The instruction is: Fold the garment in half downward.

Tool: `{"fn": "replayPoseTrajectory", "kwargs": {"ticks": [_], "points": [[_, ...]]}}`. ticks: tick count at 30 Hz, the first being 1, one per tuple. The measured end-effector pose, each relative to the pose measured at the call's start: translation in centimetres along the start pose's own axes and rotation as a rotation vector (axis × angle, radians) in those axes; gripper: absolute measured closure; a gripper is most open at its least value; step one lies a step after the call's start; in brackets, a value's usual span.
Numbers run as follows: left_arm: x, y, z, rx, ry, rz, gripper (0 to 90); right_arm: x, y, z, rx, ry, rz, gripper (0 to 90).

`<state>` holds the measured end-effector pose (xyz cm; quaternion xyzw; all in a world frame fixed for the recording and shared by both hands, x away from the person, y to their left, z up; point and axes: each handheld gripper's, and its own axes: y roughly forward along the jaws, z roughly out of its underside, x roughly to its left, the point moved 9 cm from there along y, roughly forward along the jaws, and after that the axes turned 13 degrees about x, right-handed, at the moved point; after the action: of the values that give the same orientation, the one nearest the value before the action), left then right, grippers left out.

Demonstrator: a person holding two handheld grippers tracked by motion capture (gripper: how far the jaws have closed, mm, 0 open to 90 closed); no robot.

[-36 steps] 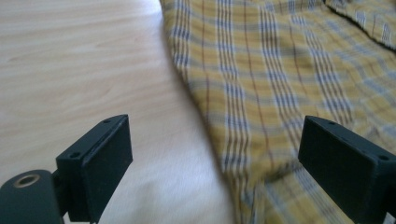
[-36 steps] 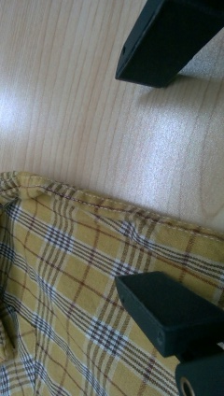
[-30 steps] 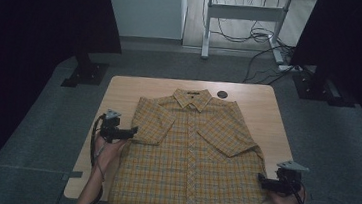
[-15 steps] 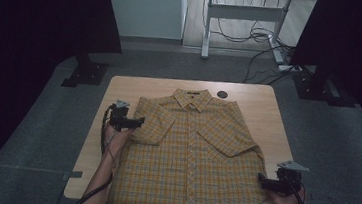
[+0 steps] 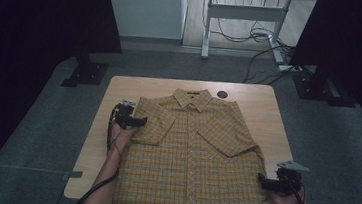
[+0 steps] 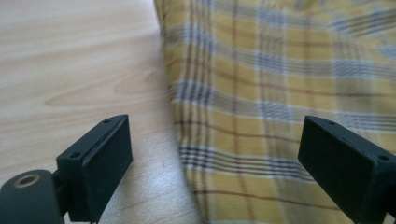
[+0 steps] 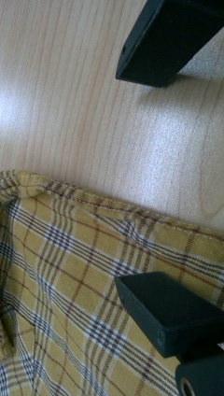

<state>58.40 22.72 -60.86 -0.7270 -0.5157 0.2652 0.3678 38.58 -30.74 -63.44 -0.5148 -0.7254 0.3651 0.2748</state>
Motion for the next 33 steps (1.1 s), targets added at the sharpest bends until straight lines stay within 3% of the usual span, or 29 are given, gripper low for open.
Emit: {"fn": "replayPoseTrajectory", "kwargs": {"ticks": [6,17,22,33], "points": [[-0.1,0.0,0.1,0.0,0.035,-0.013,10.8,0.0,0.0,0.0,0.001,0.0,0.001,2.5],[-0.2,0.0,0.3,0.0,0.027,-0.025,10.9,0.0,0.2,-0.5,0.008,-0.004,-0.015,3.0],[-0.2,0.0,0.3,0.0,0.026,-0.027,10.9,0.2,-0.1,-2.0,-0.035,-0.001,-0.049,3.2],[-0.3,-0.1,0.4,0.0,0.028,-0.021,11.0,-0.7,1.3,-5.7,-0.027,0.008,-0.06,3.7]]}}
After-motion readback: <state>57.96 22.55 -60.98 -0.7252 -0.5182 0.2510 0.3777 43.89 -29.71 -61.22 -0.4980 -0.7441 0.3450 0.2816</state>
